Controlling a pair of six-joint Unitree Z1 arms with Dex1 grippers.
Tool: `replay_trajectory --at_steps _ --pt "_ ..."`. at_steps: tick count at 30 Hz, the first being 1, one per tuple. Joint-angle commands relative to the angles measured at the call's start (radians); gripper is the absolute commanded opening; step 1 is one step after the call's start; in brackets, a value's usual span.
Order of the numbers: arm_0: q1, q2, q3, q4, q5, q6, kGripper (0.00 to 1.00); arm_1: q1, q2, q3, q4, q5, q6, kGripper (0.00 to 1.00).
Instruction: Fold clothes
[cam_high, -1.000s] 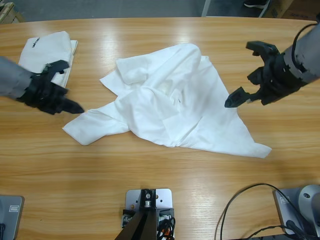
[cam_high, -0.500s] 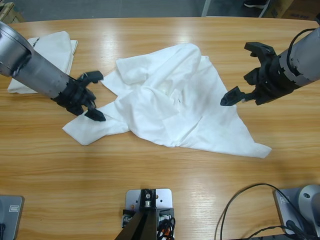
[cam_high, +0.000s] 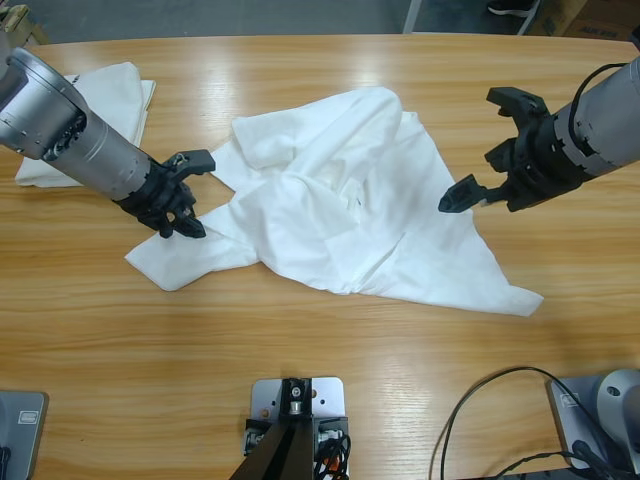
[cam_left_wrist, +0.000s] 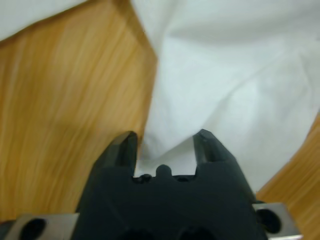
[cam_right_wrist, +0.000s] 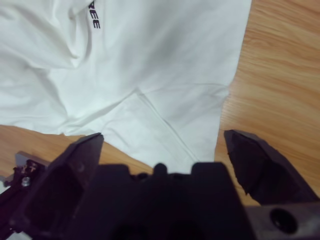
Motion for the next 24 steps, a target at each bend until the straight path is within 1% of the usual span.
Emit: replay_trajectory --at_steps 1,4,6,8,10,12,14,16,17,19,21,24 --pt "-0.049 0.062 0.049 -0.002 0.003 0.038 0.0 -0.013 0.019 0.042 0.048 0.015 0.066 0.991" --pt "-0.049 0.038 0.058 0.012 0.004 0.033 0.0 -0.013 -0.016 0.07 0.051 0.015 0.085 0.991" --pt "-0.049 0.011 0.07 0.014 0.033 0.026 0.0 -0.013 -0.028 0.07 0.072 0.016 0.087 0.991" --pt "-0.049 -0.032 0.069 0.026 0.048 0.024 0.0 -0.013 -0.035 0.057 0.13 0.028 0.101 0.991" --pt "-0.052 -0.075 0.065 0.045 0.058 0.023 0.0 0.008 -0.061 0.053 0.199 0.021 0.158 0.998" --pt "-0.06 -0.103 0.067 0.054 0.06 0.02 0.0 0.033 -0.072 0.058 0.273 -0.02 0.259 1.0" --pt "-0.08 -0.123 0.066 0.068 0.064 0.017 0.0 0.06 -0.052 0.085 0.294 -0.055 0.344 1.0" --pt "-0.11 -0.142 0.063 0.09 0.067 0.012 0.0 0.082 -0.009 0.115 0.283 -0.06 0.437 1.0" --pt "-0.132 -0.156 0.057 0.11 0.072 0.008 0.0 0.1 0.009 0.139 0.26 -0.061 0.502 1.0" --pt "-0.195 -0.198 0.046 0.173 0.096 -0.015 0.0 0.133 0.032 0.192 0.18 -0.057 0.584 0.991" --pt "-0.217 -0.229 0.045 0.226 0.117 -0.035 0.0 0.142 0.056 0.236 0.115 -0.057 0.632 0.987" --pt "-0.238 -0.271 0.024 0.328 0.128 -0.057 0.0 0.144 0.093 0.256 0.064 -0.056 0.65 0.987"
